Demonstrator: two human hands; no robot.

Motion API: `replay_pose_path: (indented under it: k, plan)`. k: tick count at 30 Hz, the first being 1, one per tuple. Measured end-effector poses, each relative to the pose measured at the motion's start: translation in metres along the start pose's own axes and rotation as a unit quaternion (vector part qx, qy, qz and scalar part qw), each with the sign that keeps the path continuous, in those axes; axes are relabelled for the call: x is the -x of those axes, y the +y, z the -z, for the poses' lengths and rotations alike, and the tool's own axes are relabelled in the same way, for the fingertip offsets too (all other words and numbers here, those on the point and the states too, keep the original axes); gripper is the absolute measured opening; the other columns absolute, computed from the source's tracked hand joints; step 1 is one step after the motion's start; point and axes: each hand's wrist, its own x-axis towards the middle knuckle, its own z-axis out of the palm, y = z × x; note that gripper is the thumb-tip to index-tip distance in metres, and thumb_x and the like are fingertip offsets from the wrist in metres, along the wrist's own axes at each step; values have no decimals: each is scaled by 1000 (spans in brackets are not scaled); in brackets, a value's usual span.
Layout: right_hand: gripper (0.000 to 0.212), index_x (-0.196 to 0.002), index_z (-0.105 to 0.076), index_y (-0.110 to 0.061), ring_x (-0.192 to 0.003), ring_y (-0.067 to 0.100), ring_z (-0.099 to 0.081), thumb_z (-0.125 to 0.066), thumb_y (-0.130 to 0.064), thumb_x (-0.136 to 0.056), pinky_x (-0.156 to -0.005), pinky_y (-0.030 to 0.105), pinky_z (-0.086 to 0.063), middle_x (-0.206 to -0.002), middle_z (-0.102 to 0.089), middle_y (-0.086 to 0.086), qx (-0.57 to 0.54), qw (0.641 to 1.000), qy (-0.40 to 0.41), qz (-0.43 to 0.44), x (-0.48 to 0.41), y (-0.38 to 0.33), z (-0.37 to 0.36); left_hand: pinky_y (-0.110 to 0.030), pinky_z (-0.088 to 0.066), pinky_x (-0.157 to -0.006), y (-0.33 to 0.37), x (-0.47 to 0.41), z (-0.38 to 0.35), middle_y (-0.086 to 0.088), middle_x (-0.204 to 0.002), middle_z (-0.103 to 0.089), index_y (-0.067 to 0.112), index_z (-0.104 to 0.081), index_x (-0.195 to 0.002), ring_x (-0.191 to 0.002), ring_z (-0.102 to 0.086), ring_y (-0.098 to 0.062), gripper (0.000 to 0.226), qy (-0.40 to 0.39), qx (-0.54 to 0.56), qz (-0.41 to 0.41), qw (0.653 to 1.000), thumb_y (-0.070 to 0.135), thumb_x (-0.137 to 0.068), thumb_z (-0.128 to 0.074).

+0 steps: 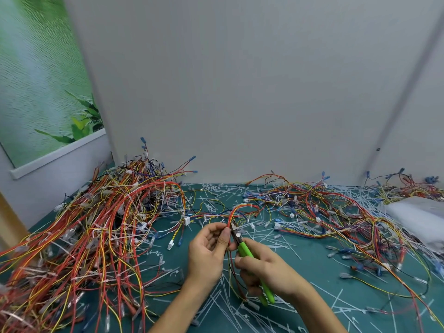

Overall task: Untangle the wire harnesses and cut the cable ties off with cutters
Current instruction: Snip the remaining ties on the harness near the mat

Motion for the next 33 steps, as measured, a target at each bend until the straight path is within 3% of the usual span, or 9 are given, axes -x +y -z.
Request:
replay_pose_path:
  k: [4,8,14,20,28,33]
  plan:
    - [38,-120,-49,-9,-54,14,-33,-64,-20,-87,-48,24,-31,-72,-42,0,-24,999,-20,-10,0,-1,3,-17,-55,-64,2,1,0,4,-77,-74,5,-67,-97,-70,-69,-7,8,-12,-8,-7,1000,1,-90,-69]
    - [34,-120,-48,-10,-51,12,-29,-59,-17,-89,-45,21,-29,-70,-39,-1,-8,1000,-11,-2,0,0,1,-23,-57,-68,1,1,1,2,-75,-73,5,-67,-98,-71,-69,-12,9,-6,-5,-5,1000,4,-89,-70]
    - [32,-118,-48,-10,-52,13,-26,-57,-15,-89,-46,21,-27,-70,-37,-1,-17,1000,-10,-1,1,-2,0,-20,-57,-67,1,1,1,4,-77,-74,6,-67,-97,-72,-70,-9,8,-3,-3,-2,1000,4,-90,-70]
    - [36,-118,-49,-9,-51,15,-35,-63,-19,-87,-47,24,-34,-71,-43,0,-37,999,-23,-9,1,-3,1,-17,-54,-64,2,1,0,3,-73,-73,5,-66,-96,-67,-67,-7,6,-1,-7,-6,1000,2,-91,-68]
    - [27,-117,-47,-12,-50,11,-24,-54,-15,-91,-46,19,-27,-69,-34,-1,-11,1000,-19,3,1,-2,-1,-21,-56,-72,2,1,0,4,-75,-73,6,-67,-97,-73,-68,-11,7,8,-11,0,1000,4,-91,-69]
    - [37,-119,-48,-7,-53,17,-30,-61,-17,-87,-46,22,-33,-73,-37,5,-34,999,-16,-12,1,-2,1,-19,-55,-72,3,1,0,6,-76,-73,8,-67,-96,-73,-68,-8,7,4,-15,-3,1000,4,-91,-69]
